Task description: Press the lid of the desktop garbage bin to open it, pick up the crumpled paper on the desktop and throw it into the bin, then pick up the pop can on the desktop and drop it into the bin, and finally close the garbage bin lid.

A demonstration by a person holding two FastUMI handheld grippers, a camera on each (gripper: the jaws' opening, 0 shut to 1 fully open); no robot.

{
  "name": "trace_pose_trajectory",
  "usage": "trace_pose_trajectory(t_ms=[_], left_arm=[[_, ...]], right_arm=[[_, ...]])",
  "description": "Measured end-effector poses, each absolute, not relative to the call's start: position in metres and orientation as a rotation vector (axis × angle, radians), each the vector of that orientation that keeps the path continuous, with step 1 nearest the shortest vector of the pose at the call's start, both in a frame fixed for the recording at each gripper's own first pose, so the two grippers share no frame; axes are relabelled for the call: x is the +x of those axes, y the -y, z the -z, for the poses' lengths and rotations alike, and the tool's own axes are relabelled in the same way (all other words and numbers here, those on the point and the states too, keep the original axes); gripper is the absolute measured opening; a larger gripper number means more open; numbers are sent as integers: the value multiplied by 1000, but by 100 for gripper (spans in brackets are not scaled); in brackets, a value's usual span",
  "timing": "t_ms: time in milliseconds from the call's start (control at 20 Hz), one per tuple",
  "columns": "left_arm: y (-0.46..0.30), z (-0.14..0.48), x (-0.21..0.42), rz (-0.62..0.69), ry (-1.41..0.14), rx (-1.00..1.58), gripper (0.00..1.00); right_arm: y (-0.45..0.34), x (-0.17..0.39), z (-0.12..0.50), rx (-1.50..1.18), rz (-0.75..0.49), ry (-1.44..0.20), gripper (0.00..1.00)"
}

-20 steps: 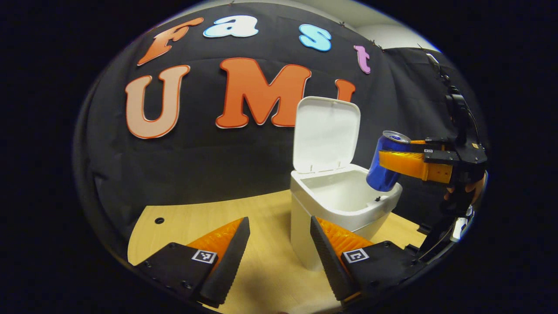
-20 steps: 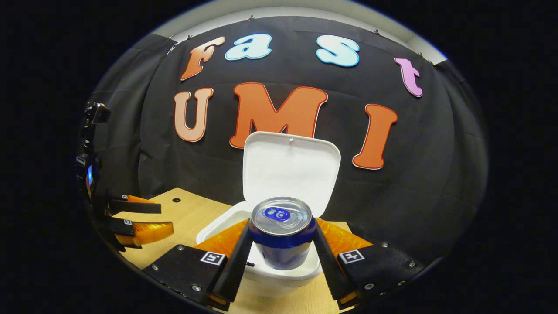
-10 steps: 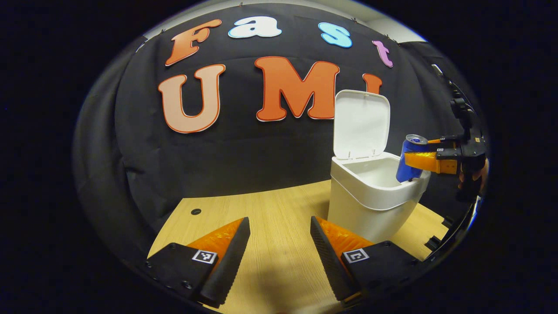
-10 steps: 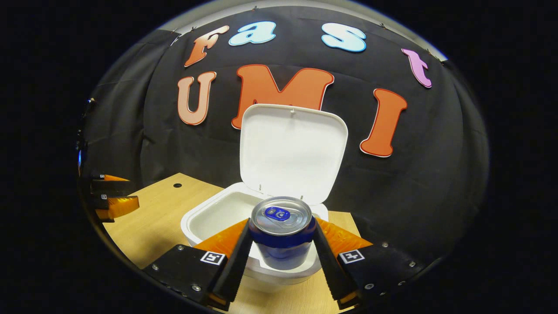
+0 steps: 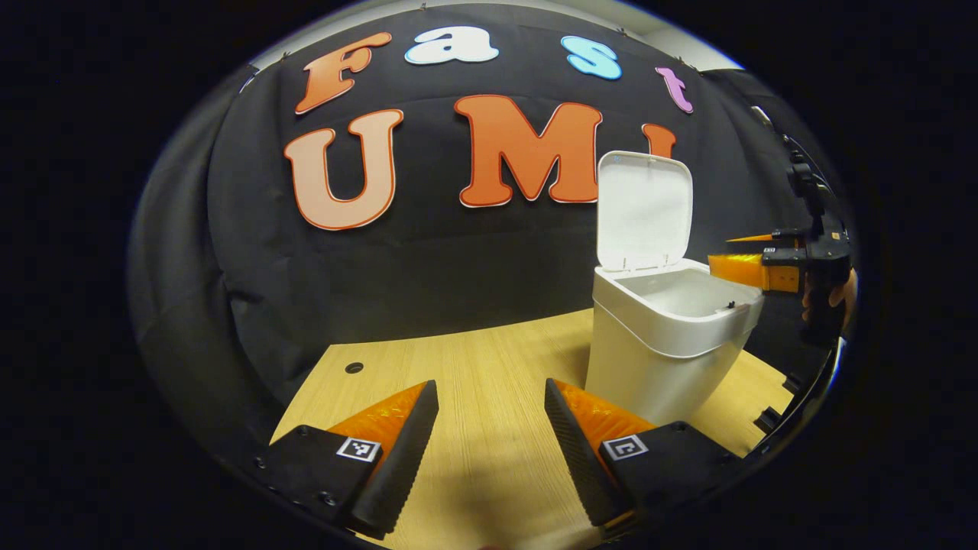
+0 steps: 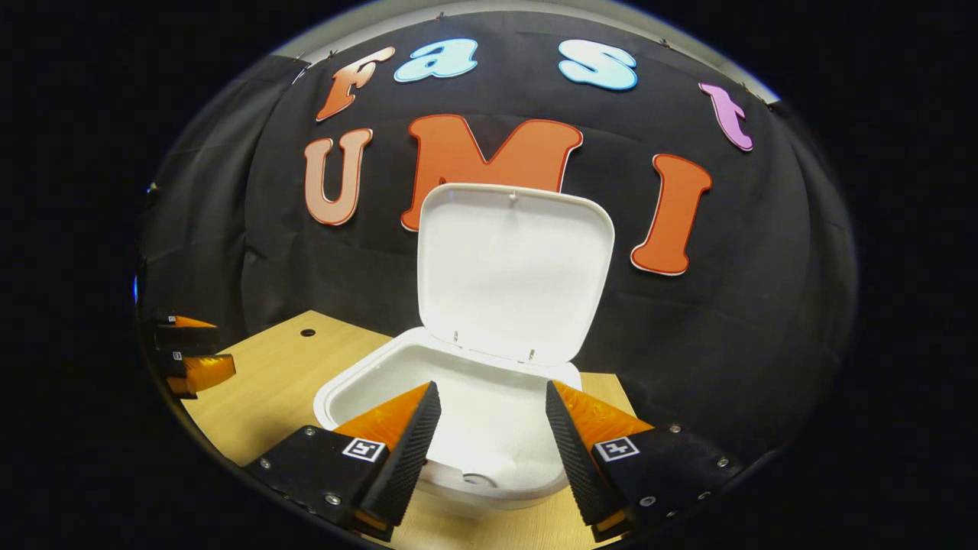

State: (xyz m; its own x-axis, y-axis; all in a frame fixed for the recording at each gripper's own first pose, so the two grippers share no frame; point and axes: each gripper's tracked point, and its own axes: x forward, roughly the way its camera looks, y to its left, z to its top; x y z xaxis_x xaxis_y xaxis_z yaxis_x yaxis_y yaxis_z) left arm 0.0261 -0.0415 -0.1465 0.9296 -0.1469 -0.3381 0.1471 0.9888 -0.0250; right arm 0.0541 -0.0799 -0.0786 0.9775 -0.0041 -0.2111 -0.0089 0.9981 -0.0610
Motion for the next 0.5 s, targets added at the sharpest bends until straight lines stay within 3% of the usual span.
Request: trace_pose_trajectory(t_ms=[50, 500], left_arm=[[37, 146, 27, 142, -344, -2, 88], [-11, 144, 16, 32, -312, -17, 90]], right_arm=[[79, 59, 69, -70, 0, -194, 84], [70, 111, -45, -106, -16, 18, 84]])
